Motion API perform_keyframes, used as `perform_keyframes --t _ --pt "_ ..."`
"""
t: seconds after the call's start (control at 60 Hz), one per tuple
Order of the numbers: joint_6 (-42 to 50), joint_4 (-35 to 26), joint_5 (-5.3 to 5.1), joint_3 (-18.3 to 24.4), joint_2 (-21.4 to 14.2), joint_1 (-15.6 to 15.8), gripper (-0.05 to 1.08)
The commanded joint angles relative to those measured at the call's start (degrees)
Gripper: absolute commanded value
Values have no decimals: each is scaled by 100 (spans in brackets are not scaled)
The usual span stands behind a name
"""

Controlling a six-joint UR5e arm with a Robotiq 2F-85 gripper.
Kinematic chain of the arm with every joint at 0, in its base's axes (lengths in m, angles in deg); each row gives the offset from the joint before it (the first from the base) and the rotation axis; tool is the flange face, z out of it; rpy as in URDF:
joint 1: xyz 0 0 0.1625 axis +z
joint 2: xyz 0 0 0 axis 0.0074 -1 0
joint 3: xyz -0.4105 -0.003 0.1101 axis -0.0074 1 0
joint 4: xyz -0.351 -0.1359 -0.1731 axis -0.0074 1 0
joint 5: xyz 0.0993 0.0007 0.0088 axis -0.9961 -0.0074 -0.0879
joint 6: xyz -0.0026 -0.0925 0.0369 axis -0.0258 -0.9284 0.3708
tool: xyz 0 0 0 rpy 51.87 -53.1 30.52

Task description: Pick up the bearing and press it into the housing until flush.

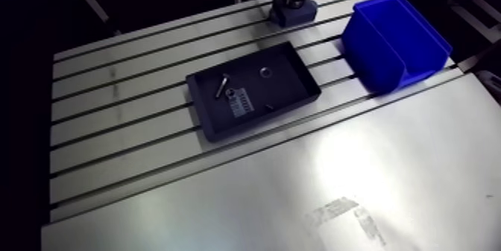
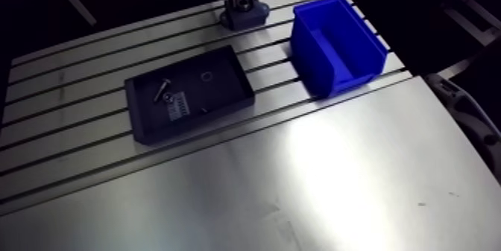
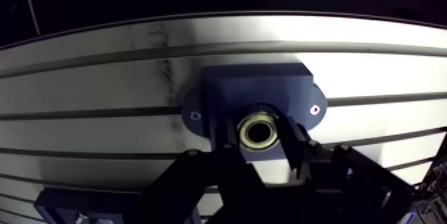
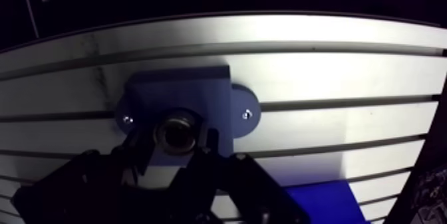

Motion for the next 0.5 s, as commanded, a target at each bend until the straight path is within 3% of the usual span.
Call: perform_keyframes --t 0.017,0.5 --pt "0 6 7 -18 -6 0 81" --pt "-9 6 9 35 26 0 81"
